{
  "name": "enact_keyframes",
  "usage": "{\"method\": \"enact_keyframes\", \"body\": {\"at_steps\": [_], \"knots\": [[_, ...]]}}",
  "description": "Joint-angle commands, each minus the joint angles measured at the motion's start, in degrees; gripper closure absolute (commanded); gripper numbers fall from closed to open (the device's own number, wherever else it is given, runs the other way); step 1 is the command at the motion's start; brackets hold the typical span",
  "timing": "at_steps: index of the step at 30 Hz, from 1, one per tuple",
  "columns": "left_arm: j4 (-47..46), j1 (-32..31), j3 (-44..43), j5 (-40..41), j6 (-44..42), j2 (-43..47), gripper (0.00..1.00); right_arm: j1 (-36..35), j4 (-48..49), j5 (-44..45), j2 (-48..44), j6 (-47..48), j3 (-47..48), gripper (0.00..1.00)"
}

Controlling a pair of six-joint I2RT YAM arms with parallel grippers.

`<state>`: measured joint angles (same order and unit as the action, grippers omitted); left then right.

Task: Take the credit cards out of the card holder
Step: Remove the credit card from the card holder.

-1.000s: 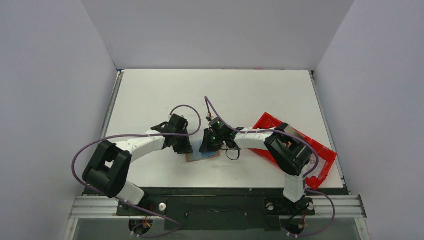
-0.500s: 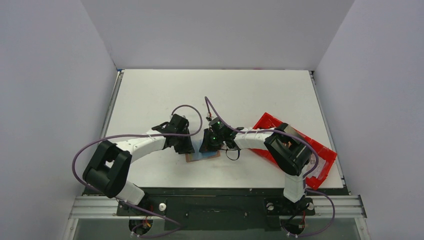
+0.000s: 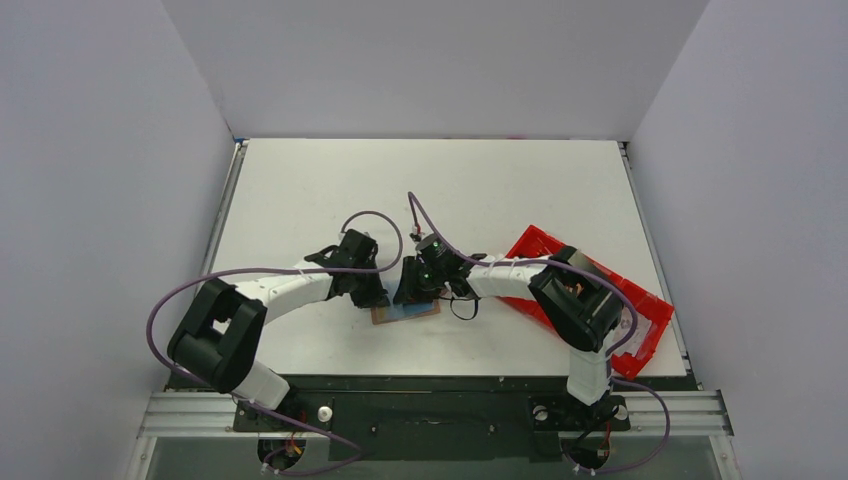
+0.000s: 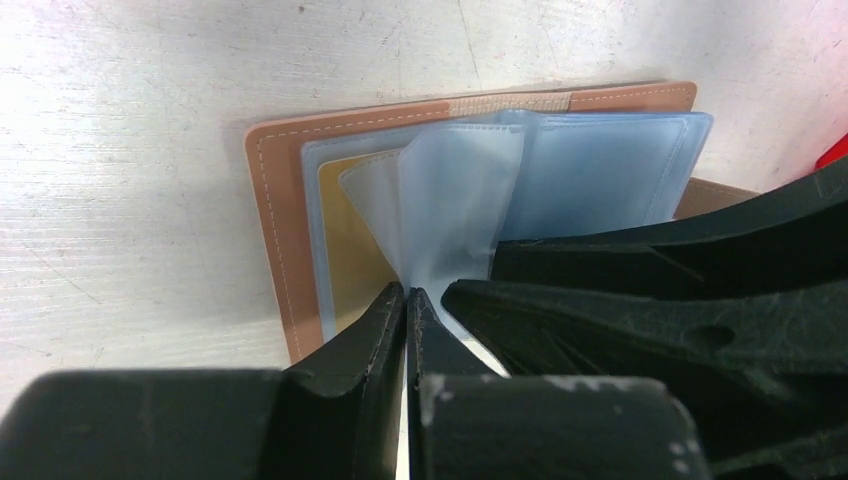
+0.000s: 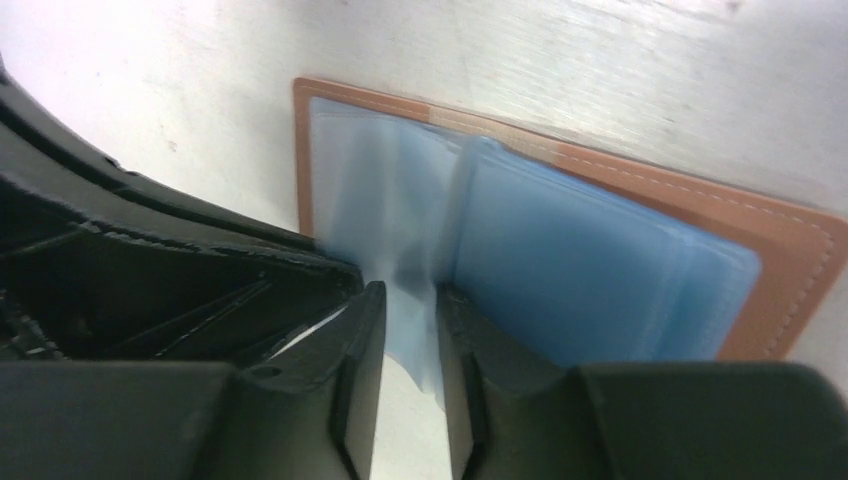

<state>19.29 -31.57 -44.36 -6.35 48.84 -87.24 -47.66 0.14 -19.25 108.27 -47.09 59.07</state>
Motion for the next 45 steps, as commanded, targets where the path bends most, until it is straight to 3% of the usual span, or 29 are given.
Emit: {"method": "enact_keyframes", "body": {"at_steps": [1,4,14,33,45], "knots": [[-0.9,0.8,0.6,1.5,1.6,2.8,1.00,-0.3,-6.9,3.8,-1.4,2.0,0.6,0.71],[-0.1,1.7,1.3,2.3,1.1,5.0,1.00,0.0,-8.1,4.3,-4.3,2.3,1.2,0.63],[1.8,2.5,1.7,1.5,-0.6,8.7,1.00,1.7,-15.2,11.5,-13.4,4.3,0.4,0.59],[4.7,1.7,-2.0,-5.1,-5.3,8.2,1.00,-0.5,-13.6,16.8,-3.3,5.2,2.7,0.72],[1.7,0.4,-5.3,-7.1,-4.3,4.0,0.96,-3.3,-11.8,15.8,-5.3,2.7,-1.7,0.80]]}}
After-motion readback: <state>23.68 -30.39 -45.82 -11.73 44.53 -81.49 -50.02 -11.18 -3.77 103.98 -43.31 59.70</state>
